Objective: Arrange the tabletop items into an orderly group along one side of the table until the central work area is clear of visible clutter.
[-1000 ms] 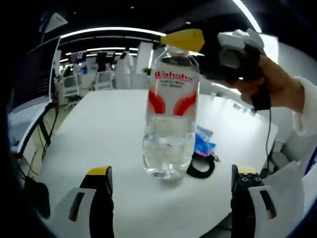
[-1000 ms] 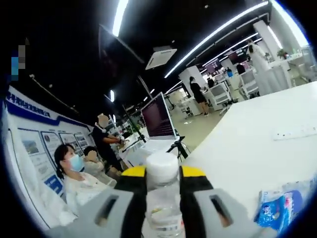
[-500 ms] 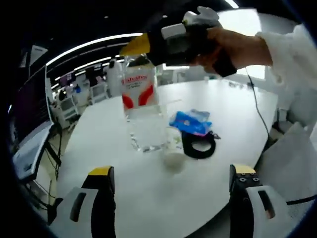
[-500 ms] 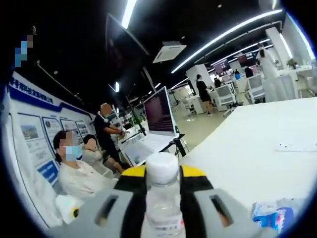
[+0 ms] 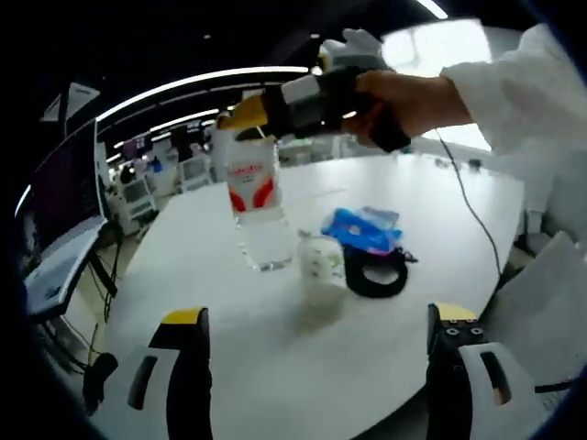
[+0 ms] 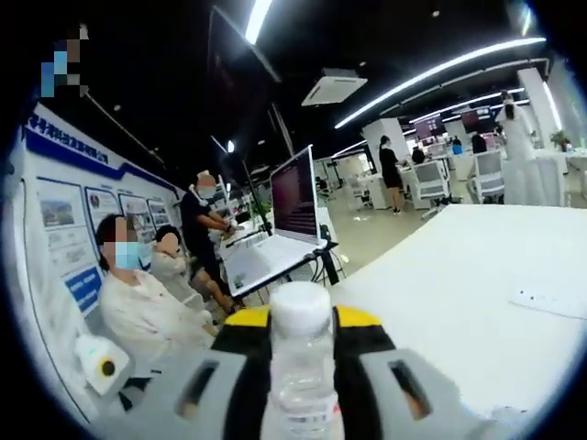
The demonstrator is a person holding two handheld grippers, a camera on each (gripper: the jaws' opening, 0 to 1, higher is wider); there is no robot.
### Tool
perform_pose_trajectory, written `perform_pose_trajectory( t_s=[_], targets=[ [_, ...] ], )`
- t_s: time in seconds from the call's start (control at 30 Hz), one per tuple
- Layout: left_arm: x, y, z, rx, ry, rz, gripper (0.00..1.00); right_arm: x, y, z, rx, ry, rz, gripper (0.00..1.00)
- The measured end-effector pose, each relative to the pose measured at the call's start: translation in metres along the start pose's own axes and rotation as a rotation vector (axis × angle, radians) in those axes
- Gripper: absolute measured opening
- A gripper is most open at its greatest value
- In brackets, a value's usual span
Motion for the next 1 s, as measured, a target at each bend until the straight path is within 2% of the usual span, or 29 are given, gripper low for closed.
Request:
perform_pose_trajectory(
  t_s=[0.27, 0.4, 0.53, 0.67, 0.83, 1.0],
  targets=[
    [0.002, 0.0, -0.003, -0.002, -0.015, 0.008, 0.87, 0.004, -0.016, -0.02, -0.04, 0.077, 0.012, 0.22],
    [0.005, 0.001, -0.005, 0.016, 0.001, 0.033, 0.77, 0.003, -0.028, -0.024, -0.039, 0.09, 0.005, 0.22],
    [0.005, 0.0, -0.004, 0.01, -0.004, 0.031, 0.78, 0.004, -0.036, -0.024, -0.061, 0.147, 0.005, 0.22],
    [0.006, 0.0, -0.004, 0.002, -0.018, 0.037, 0.77, 0.007, -0.044, -0.036, -0.065, 0.149, 0.004, 0.22],
    [0.01, 0.0, -0.005, 0.004, -0.044, 0.064, 0.76, 0.01, -0.053, -0.047, -0.078, 0.223, 0.015, 0.22],
    [0.007, 0.0, -0.009, 0.015, -0.088, 0.049, 0.74, 0.013, -0.057, -0.058, -0.079, 0.251, 0.021, 0.22]
  ],
)
Point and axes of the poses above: the point that each gripper's makers call its tool centre point, and the gripper's own axes: y roughly backward along the fingers, z roughly to its left, x roughly out of its underside, the point moved 4 cm from there along y, roughly backward along the fingers, and after that the axes turned 2 degrees about x, right-handed, at the moved point
